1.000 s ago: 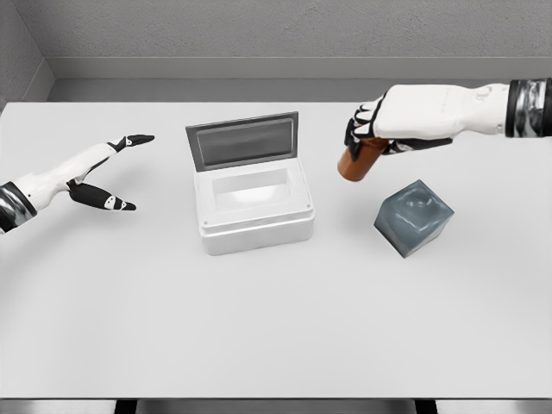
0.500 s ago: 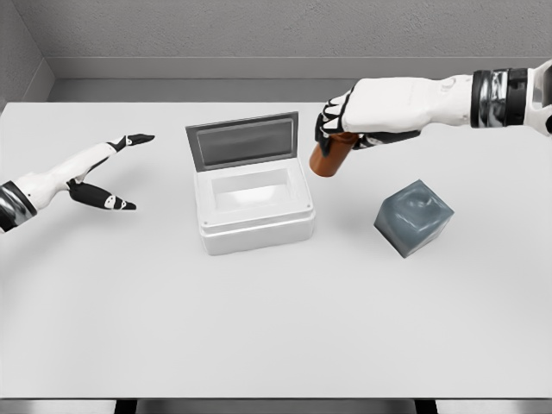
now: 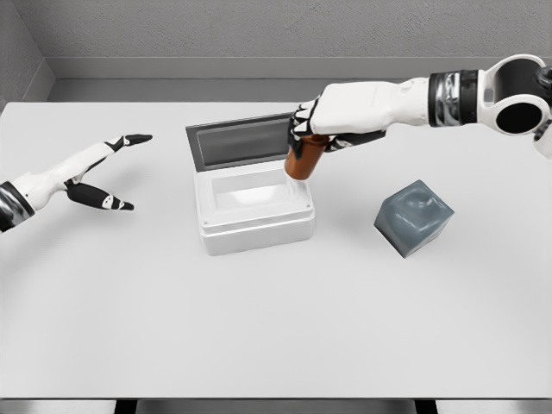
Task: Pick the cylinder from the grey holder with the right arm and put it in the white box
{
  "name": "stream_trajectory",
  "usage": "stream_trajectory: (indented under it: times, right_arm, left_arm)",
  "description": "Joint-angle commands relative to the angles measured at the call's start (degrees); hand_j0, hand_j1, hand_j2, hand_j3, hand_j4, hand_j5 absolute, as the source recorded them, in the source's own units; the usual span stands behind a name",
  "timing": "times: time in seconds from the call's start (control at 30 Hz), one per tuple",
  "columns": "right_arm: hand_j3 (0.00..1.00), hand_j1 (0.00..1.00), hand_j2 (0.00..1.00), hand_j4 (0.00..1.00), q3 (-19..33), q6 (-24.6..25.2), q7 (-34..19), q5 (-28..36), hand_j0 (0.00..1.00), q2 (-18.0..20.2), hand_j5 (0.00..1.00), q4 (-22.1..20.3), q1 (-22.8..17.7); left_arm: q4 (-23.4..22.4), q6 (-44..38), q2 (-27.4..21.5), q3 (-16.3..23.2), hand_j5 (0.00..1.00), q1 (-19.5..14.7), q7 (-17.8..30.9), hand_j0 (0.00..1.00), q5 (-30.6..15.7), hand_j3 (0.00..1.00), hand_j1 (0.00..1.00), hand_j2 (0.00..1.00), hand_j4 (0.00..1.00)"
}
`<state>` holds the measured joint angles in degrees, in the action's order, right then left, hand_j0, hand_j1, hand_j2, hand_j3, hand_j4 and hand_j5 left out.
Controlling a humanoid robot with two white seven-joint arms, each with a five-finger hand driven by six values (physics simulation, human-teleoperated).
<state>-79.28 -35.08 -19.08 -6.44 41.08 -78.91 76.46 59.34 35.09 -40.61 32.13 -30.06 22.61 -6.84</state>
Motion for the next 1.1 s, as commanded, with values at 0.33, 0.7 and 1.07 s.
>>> stream_trajectory:
  times: [0.33, 0.7, 1.07]
  right_arm:
    - [0.43, 0.43, 0.43, 0.43, 0.35, 0.08, 0.19, 0.28, 0.43, -2.32, 0.43, 2.97, -0.79]
    - [0.44, 0.44, 0.44, 0.44, 0.61, 0.08, 0.01, 0.28, 0.44, -2.58, 0.44, 3.15, -1.14]
    - [0.73, 0.73, 0.73, 0.73, 0.17, 0.08, -0.08, -0.42, 0.73, -2.85, 0.73, 3.06, -1.23]
  left_arm:
    - [-0.02, -0.09, 0.09, -0.05, 1.00, -0.09, -0.02, 1.00, -0.28, 1.00, 1.00, 1.00, 1.00]
    - [0.16, -0.09, 0.18, -0.05, 1.00, 0.00, -0.02, 1.00, -0.37, 1.00, 1.00, 1.00, 1.00]
    - [0.16, -0.09, 0.09, -0.14, 1.00, 0.09, -0.02, 1.00, -0.28, 1.00, 1.00, 1.00, 1.00]
